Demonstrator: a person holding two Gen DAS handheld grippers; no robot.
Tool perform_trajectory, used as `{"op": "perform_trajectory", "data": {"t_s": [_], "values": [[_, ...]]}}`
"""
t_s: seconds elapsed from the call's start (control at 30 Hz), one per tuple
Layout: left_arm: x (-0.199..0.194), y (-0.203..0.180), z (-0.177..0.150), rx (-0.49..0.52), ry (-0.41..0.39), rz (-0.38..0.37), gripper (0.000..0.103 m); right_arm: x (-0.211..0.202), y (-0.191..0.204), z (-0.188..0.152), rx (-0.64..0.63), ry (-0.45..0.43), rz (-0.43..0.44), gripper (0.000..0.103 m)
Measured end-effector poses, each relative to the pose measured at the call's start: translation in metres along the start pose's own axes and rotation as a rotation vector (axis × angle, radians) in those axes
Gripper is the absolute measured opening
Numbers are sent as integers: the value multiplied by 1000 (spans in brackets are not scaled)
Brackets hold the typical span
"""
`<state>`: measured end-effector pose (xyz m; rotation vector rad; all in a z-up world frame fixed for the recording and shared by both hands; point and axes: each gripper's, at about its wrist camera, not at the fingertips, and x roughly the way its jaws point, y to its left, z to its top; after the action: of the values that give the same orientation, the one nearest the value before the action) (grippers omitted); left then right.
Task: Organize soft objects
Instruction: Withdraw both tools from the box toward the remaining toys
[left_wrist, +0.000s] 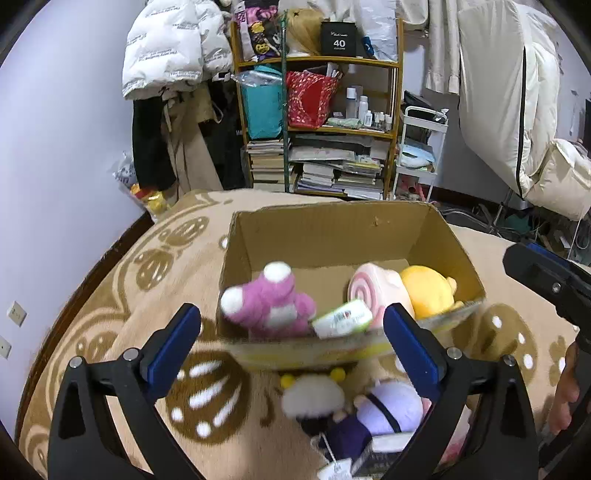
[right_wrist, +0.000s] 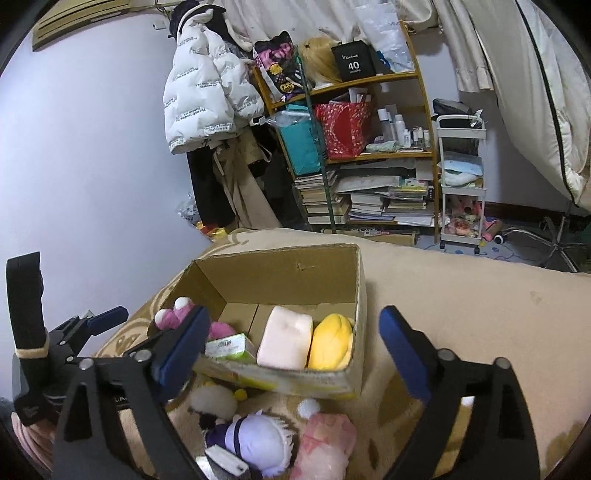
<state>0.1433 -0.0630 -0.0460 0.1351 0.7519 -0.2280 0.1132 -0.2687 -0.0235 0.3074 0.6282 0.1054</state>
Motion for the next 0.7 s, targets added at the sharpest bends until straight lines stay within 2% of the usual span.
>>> {"op": "perform_trajectory", "data": {"t_s": [0.27, 0.7], "values": [[-37, 12, -17, -70, 41, -8, 100, -29, 7, -7, -12, 28, -25, 102], [-70, -7, -41, 0, 104, -22, 100, -54, 16, -30, 7, 103, -34, 102]]}}
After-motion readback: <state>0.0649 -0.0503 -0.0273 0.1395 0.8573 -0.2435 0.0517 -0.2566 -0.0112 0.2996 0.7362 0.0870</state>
